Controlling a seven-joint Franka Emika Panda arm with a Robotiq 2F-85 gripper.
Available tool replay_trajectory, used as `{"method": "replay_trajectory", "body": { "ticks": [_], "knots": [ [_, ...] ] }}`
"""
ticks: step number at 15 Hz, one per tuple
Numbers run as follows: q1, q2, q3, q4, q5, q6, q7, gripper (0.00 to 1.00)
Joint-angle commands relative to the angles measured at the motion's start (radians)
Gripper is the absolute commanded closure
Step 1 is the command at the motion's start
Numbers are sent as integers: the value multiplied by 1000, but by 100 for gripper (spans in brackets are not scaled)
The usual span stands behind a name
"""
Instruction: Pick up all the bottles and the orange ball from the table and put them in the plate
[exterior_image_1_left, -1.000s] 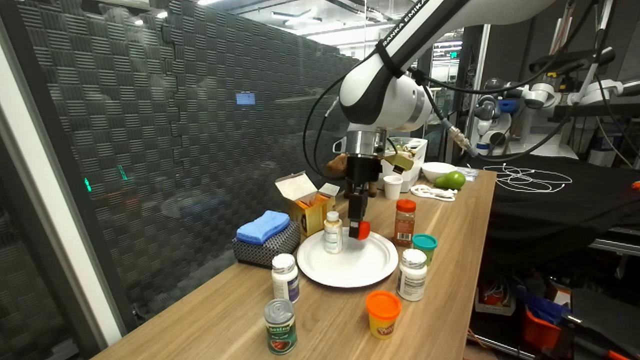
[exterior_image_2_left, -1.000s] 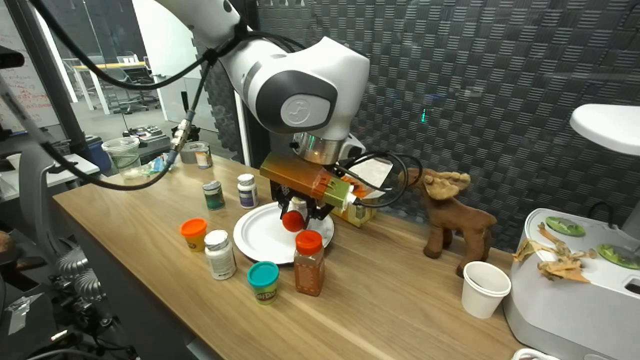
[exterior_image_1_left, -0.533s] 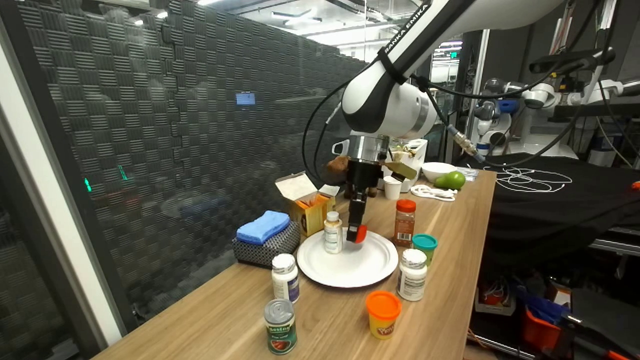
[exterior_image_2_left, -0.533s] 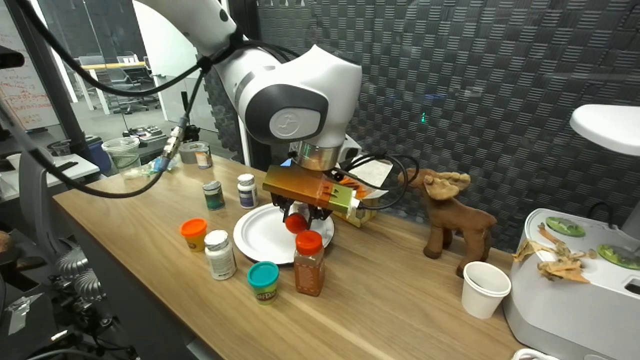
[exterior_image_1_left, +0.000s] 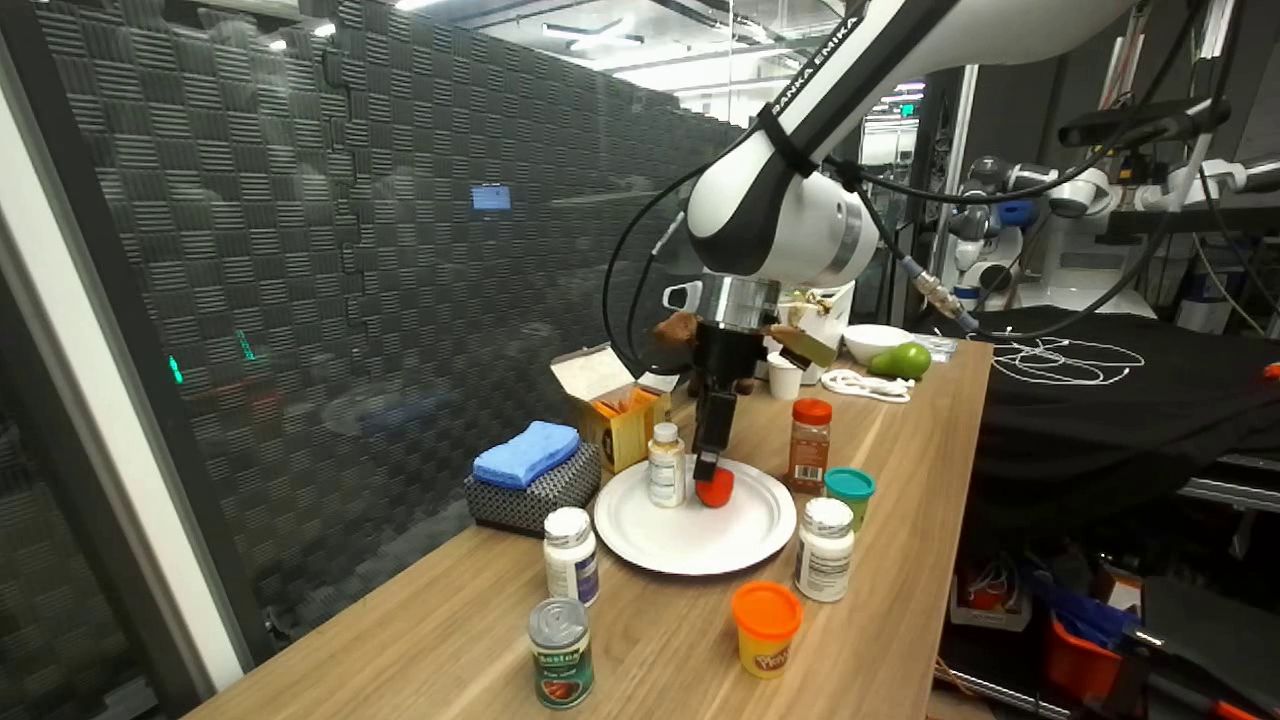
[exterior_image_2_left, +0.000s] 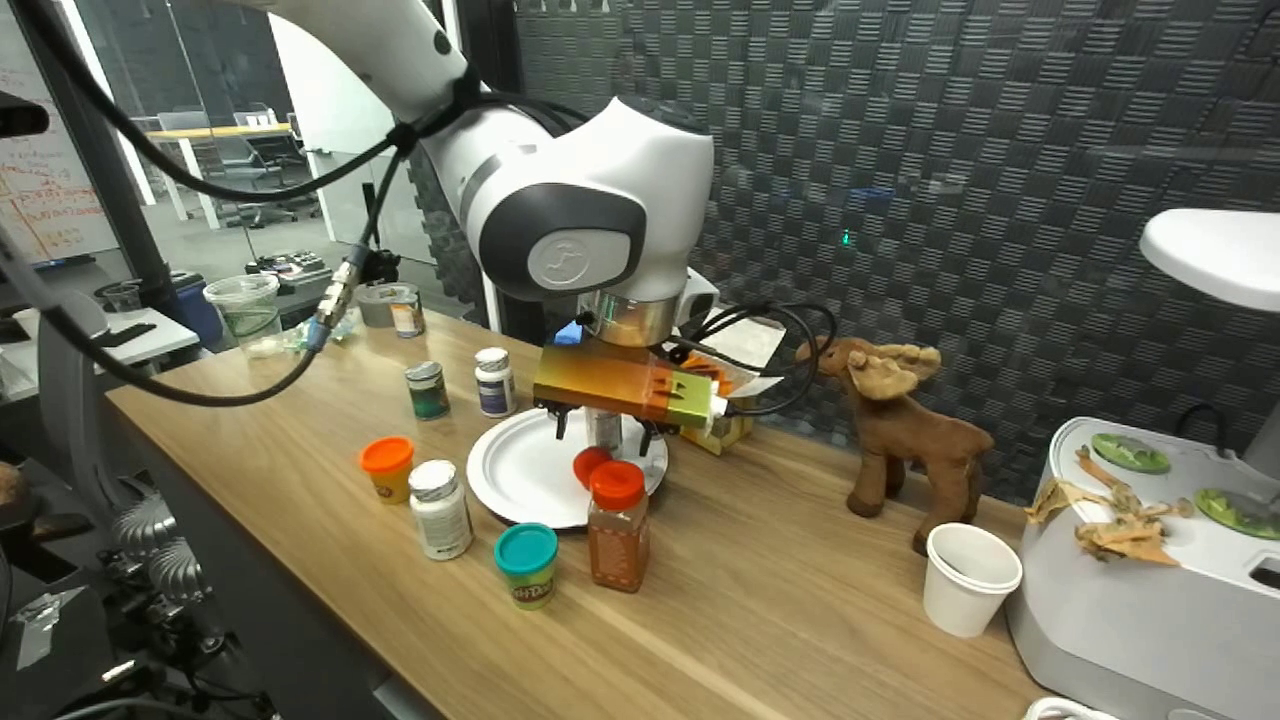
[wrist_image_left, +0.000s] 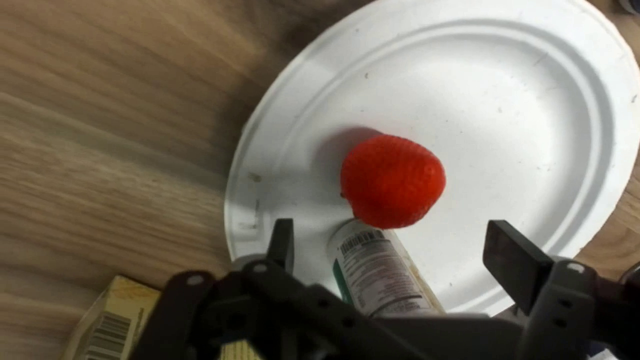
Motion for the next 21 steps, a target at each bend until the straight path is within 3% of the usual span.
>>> {"method": "replay_trajectory", "body": {
  "ticks": [1,9,12,15,18,21],
  "knots": [
    [-16,-42,19,-52,28,53,-59,0],
    [-7,-191,-16,-99,19,144,10,0],
    [26,-309,-82,-145,-46,99,166,0],
    [63,-401,-167,-209,-238,16,412,0],
    [79,-441,-191,-252,-371,-84,602,0],
    [97,-443,-185,-272,-412,-156,696,0]
  ]
}}
